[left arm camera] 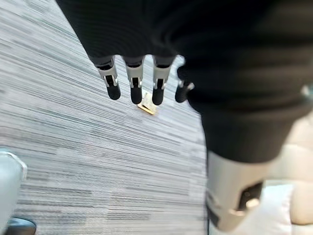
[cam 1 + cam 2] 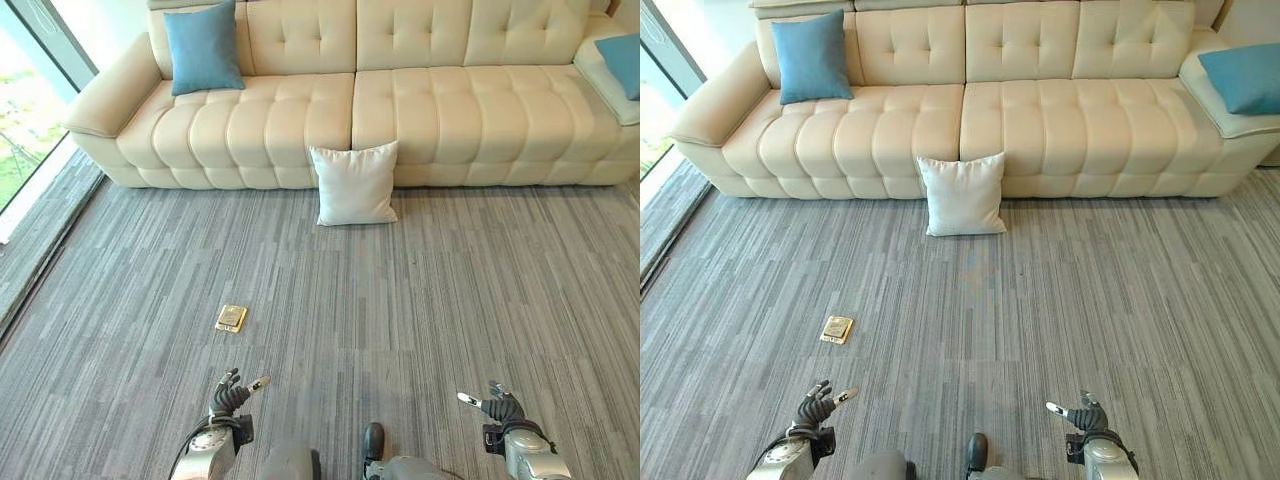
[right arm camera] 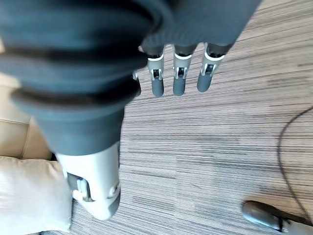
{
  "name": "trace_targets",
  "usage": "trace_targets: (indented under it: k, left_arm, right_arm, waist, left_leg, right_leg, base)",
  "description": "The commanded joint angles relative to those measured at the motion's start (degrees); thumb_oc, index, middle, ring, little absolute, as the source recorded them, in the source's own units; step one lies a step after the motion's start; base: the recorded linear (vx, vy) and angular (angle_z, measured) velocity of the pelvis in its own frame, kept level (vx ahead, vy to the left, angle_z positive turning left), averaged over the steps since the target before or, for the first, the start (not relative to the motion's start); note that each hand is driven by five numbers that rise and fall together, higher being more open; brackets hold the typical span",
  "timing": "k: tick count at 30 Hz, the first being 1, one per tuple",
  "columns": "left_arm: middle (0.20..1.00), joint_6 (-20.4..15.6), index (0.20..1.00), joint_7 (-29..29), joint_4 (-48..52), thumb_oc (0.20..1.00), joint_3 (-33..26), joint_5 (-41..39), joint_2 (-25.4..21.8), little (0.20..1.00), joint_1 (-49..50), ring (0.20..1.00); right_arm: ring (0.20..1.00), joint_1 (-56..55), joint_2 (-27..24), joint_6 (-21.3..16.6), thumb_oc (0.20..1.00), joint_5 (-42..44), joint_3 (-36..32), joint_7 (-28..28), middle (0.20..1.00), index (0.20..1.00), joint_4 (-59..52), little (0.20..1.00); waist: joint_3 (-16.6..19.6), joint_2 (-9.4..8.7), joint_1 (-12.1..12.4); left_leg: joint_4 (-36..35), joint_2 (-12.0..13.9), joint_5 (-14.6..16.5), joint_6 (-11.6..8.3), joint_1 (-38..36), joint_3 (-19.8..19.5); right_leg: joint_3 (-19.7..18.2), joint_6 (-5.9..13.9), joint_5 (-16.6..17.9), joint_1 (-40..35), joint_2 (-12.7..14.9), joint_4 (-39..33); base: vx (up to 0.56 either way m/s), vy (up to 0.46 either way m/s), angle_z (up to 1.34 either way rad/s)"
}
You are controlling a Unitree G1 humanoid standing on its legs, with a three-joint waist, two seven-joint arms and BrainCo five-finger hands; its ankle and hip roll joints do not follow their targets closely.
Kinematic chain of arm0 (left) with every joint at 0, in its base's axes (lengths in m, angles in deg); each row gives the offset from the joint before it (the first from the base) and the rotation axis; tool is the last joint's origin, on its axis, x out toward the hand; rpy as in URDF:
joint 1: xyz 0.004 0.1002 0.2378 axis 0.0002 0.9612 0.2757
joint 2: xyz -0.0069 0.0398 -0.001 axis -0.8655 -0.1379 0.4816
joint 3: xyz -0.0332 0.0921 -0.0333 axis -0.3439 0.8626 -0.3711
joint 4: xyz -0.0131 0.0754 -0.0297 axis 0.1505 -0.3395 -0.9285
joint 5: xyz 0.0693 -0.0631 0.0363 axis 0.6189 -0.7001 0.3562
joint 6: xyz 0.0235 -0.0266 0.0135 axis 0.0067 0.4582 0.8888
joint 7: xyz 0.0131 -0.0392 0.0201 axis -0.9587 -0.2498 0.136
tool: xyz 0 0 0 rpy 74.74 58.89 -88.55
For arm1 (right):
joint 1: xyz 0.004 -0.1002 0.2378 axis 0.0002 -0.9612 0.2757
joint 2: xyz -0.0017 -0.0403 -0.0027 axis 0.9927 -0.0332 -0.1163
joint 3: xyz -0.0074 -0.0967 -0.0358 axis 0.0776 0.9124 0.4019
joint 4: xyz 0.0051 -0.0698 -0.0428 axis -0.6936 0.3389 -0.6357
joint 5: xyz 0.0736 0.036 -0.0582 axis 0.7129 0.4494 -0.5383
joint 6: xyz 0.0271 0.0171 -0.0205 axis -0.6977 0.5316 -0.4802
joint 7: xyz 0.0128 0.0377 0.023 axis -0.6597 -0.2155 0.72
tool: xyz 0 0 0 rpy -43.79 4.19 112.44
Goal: Pick up all the scattered cushions and arrange them neatly on the sofa.
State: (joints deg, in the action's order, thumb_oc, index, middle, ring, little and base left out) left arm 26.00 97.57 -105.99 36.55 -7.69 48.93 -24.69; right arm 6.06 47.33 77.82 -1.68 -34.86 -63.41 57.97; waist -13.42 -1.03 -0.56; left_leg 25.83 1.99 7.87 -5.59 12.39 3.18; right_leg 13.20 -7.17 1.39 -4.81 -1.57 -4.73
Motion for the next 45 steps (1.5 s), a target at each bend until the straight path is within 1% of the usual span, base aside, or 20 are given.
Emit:
trace_targets:
  k: [1,3,7,9,12,13,15,16,17,19,21,22,23,25,29,33,36,39,42,45]
  left_arm:
    - [1.0,-0.8,1.0,0.3,1.0,1.0,0.8,-0.7,-2.2,1.0,-0.4,1.0]
    - [1.0,0.0,1.0,0.3,0.5,1.0,1.0,0.8,-2.2,1.0,0.6,1.0]
    - [1.0,0.3,1.0,0.5,-0.8,1.0,0.0,0.7,-2.6,1.0,1.8,1.0]
    - [1.0,0.3,1.0,0.6,-1.9,1.0,0.3,0.7,-2.9,1.0,1.3,1.0]
    - [1.0,0.2,1.0,0.5,-1.8,1.0,0.9,1.2,-3.7,1.0,0.7,1.0]
    - [1.0,0.4,1.0,0.5,-1.6,1.0,1.2,1.0,-4.3,1.0,0.0,1.0]
    - [1.0,0.4,1.0,0.5,-1.6,1.0,1.2,1.0,-4.3,1.0,0.0,1.0]
    - [1.0,0.6,1.0,0.2,-0.5,1.0,2.1,1.7,-4.6,1.0,-0.4,1.0]
    - [1.0,0.6,1.0,0.2,-0.5,1.0,2.1,1.7,-4.6,1.0,-0.4,1.0]
    - [1.0,0.4,1.0,0.2,0.0,1.0,1.9,1.6,-4.6,1.0,-0.8,1.0]
    - [1.0,0.3,1.0,0.1,0.2,1.0,1.8,1.6,-4.5,1.0,-0.9,1.0]
    - [1.0,0.3,1.0,0.1,0.4,1.0,1.6,1.6,-4.5,1.0,-1.0,1.0]
    - [1.0,0.2,1.0,0.0,0.3,1.0,1.1,1.8,-4.7,1.0,-1.4,1.0]
    - [1.0,0.1,1.0,-0.4,0.6,1.0,0.6,2.6,-5.2,1.0,-1.8,1.0]
    - [1.0,-0.3,1.0,-0.8,1.5,1.0,0.2,3.3,-4.6,1.0,-1.0,1.0]
    - [1.0,-0.1,1.0,-0.7,1.4,1.0,0.9,2.4,-3.5,1.0,-0.5,1.0]
    - [1.0,-0.1,1.0,-0.9,1.7,1.0,1.5,1.7,-3.1,1.0,-0.8,1.0]
    - [1.0,-0.4,1.0,-1.0,1.9,1.0,2.3,0.9,-2.8,1.0,-1.6,1.0]
    - [1.0,-0.3,1.0,-0.9,1.9,1.0,2.5,1.3,-3.2,1.0,-1.6,1.0]
    - [1.0,0.1,1.0,-1.0,1.6,1.0,2.3,1.6,-3.0,1.0,-1.1,1.0]
  right_arm:
    - [1.0,-0.5,-1.8,-0.7,1.0,1.1,-0.5,-0.6,1.0,1.0,-1.3,1.0]
    - [1.0,-1.2,-1.5,-0.7,1.0,0.1,0.0,-0.7,1.0,1.0,-2.4,1.0]
    - [1.0,-0.2,-0.4,0.0,1.0,-1.4,1.7,0.1,1.0,1.0,-2.1,1.0]
    - [1.0,0.4,0.2,-0.1,1.0,-1.6,2.0,0.2,1.0,1.0,-2.0,1.0]
    - [1.0,0.5,0.9,-0.5,1.0,-1.5,2.7,0.7,1.0,1.0,-2.5,1.0]
    - [1.0,1.2,1.1,-0.1,1.0,-2.2,3.0,1.1,1.0,1.0,-2.1,1.0]
    - [1.0,1.2,1.1,-0.1,1.0,-2.2,3.0,1.1,1.0,1.0,-2.1,1.0]
    - [1.0,1.4,1.4,0.3,1.0,-2.9,3.0,0.8,1.0,1.0,-1.6,1.0]
    - [1.0,1.4,1.4,0.3,1.0,-2.9,3.0,0.8,1.0,1.0,-1.6,1.0]
    - [1.0,1.4,1.4,0.5,1.0,-2.6,2.5,0.5,1.0,1.0,-0.8,1.0]
    - [1.0,1.6,1.4,0.5,1.0,-2.4,2.3,0.4,1.0,1.0,-0.4,1.0]
    - [1.0,1.7,1.4,0.6,1.0,-2.5,2.2,0.4,1.0,1.0,-0.3,1.0]
    - [1.0,1.7,1.5,0.7,1.0,-2.2,1.8,0.3,1.0,1.0,0.3,1.0]
    - [1.0,1.6,1.5,1.1,1.0,-2.5,1.2,0.4,1.0,1.0,0.6,1.0]
    - [1.0,0.8,1.1,1.0,1.0,-3.1,0.9,0.7,1.0,1.0,0.5,1.0]
    - [1.0,0.7,-0.2,0.9,1.0,-2.5,0.8,0.8,1.0,1.0,0.2,1.0]
    - [1.0,0.4,-1.0,0.6,1.0,-1.4,0.3,0.6,1.0,1.0,0.3,1.0]
    - [1.0,0.9,-1.7,0.4,1.0,-1.0,0.2,0.2,1.0,1.0,0.8,1.0]
    - [1.0,0.8,-2.0,0.6,1.0,-1.1,0.2,0.0,1.0,1.0,0.9,1.0]
    - [1.0,0.9,-2.2,1.0,1.0,-1.3,0.5,0.1,1.0,1.0,0.9,1.0]
  waist:
    - [-2.7,-0.91,0.3]
    - [-1.9,0.05,-0.2]
    - [0.8,-0.24,0.7]
    - [1.9,-1.2,0.8]
    - [2.0,-2.0,1.2]
    - [0.5,-1.91,0.8]
    - [0.5,-2.0,1.0]
    - [-1.5,-0.4,-0.2]
    - [-1.5,-0.48,-0.1]
    - [-2.5,1.1,-0.2]
    - [-2.7,1.64,-0.2]
    - [-3.0,1.67,-0.2]
    - [-3.0,1.45,-0.5]
    - [-2.5,1.1,-0.7]
    - [-0.8,1.17,-0.6]
    - [0.7,2.63,-1.2]
    - [0.8,3.02,-2.0]
    - [-0.6,2.25,-1.7]
    - [-1.4,1.49,-1.2]
    - [-1.5,0.71,-0.8]
  left_leg:
    - [-13.7,-3.7,-5.9,3.92,-6.0,0.2]
    - [-30.8,-3.5,-13.7,1.86,-3.8,-2.7]
    - [-30.8,-4.5,-15.4,1.75,-2.8,-3.7]
    - [-30.8,-5.3,-14.5,3.2,-4.6,-2.8]
    - [-30.8,-6.1,-11.9,5.98,-7.6,-1.6]
    - [-30.8,-7.2,-8.8,8.65,-11.8,-0.4]
    - [-30.8,-7.3,-8.8,8.68,-11.7,-0.2]
    - [-30.8,-7.0,-6.7,9.8,-15.4,0.4]
    - [-30.8,-7.0,-6.6,9.79,-15.4,0.4]
    - [-30.8,-5.6,-5.2,9.02,-18.3,1.6]
    - [-30.8,-5.0,-4.6,8.5,-19.0,2.2]
    - [-30.8,-4.7,-4.3,8.14,-19.6,2.4]
    - [-30.8,-4.7,-3.5,7.11,-20.8,2.8]
    - [-30.8,-4.6,-2.6,6.2,-21.9,3.0]
    - [-30.8,-3.9,-1.5,5.19,-25.2,2.9]
    - [-27.1,-1.8,-5.0,3.43,-25.8,1.6]
    - [-15.7,-0.4,-9.9,0.49,-22.9,1.0]
    - [-3.3,-0.3,-12.7,-0.03,-17.3,1.1]
    - [1.2,0.1,-11.2,0.85,-13.3,2.3]
    - [-5.4,-2.7,-5.8,2.75,-9.0,2.5]
  right_leg:
    - [-2.8,7.62,-7.4,-2.7,2.8,0.1]
    - [-2.2,7.63,-8.9,-5.4,1.6,-0.3]
    - [-5.3,9.22,-10.7,-10.2,1.8,-0.3]
    - [-6.5,10.26,-11.0,-10.6,3.5,2.1]
    - [-8.4,12.23,-7.6,-5.4,5.5,15.8]
    - [-8.3,13.47,2.2,3.0,8.3,34.4]
    - [-8.5,13.51,2.0,3.4,8.4,34.8]
    - [-7.2,12.38,1.8,9.5,9.8,43.5]
    - [-7.3,12.38,1.6,9.6,9.9,43.8]
    - [-3.1,11.36,-4.4,13.5,9.1,35.8]
    - [-2.1,11.48,-4.8,13.8,8.3,29.9]
    - [-1.9,11.98,-4.7,14.1,7.3,25.3]
    - [-3.1,13.71,-1.1,13.2,5.3,10.7]
    - [-4.1,15.09,2.5,12.9,4.9,0.7]
    - [-2.4,14.75,3.6,10.8,5.2,-0.3]
    - [-2.3,12.1,1.0,8.2,3.7,1.9]
    - [-2.2,9.35,-3.2,4.5,2.6,2.5]
    - [-2.5,7.65,-4.8,1.1,2.5,1.8]
    - [-2.8,6.73,-6.1,-0.8,2.5,1.5]
    - [-3.1,7.61,-5.9,-2.6,3.2,0.3]
  base:
    - [0.34,0.021,0.1]
    - [0.56,0.068,0.02]
    - [0.64,0.2,0.1]
    - [0.58,0.23,-0.91]
    - [0.47,0.261,-0.5]
    - [0.39,0.307,-0.15]
    - [0.27,0.213,-0.19]
    - [0.27,0.19,-0.01]
    - [0.42,0.243,-0.08]
    - [0.25,0.05,-0.12]
    - [0.18,-0.03,0.09]
    - [0.38,-0.126,-0.02]
    - [0.39,-0.162,-0.07]
    - [0.46,-0.2,0.05]
    - [0.45,-0.225,0.38]
    - [0.34,-0.236,0.09]
    - [0.3,-0.289,-0.14]
    - [0.24,-0.304,-0.14]
    - [0.17,-0.201,-0.07]
    - [0.2,-0.106,-0.18]
